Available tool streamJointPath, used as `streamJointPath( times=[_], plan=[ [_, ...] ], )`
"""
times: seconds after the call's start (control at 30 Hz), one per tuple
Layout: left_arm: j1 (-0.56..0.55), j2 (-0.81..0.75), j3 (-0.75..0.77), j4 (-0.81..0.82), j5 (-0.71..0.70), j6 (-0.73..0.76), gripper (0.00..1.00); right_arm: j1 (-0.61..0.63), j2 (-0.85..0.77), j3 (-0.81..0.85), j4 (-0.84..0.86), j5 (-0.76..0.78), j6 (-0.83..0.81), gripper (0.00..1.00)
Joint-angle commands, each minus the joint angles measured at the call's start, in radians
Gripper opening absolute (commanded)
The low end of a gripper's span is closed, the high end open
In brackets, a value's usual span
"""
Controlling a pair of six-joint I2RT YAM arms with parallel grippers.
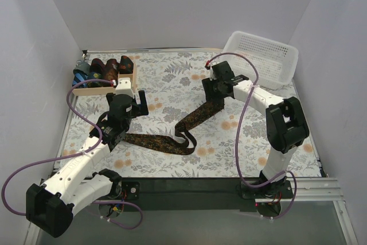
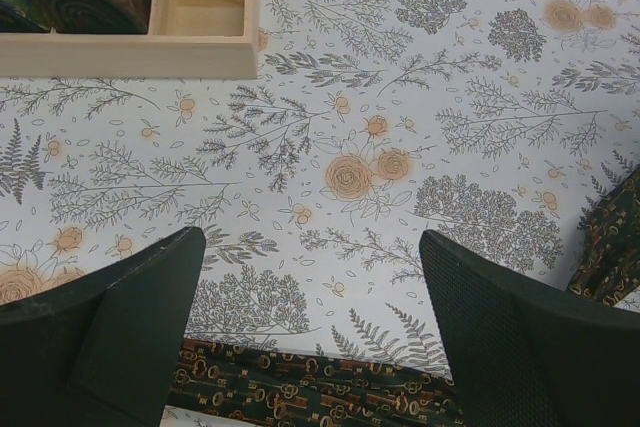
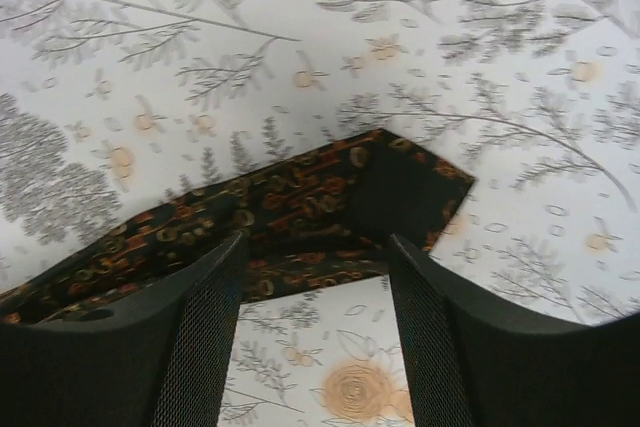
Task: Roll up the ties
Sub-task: Flatten the tie
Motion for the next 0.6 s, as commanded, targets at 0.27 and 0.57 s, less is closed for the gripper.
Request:
streamJointPath(
  times=[0.27,0.57],
  plan=[
    [0.012,-0.006,-0.016,0.021,0.003,0.012,0.82,0.019,0.118,-0.042,0.130,-0.277,0.087,0.45],
    [0.016,-0.007,-0.016,0.021,0.015,0.010,0.81,-0.180,0.078,-0.178,0.136,-0.291,0.176,0.45]
  ],
)
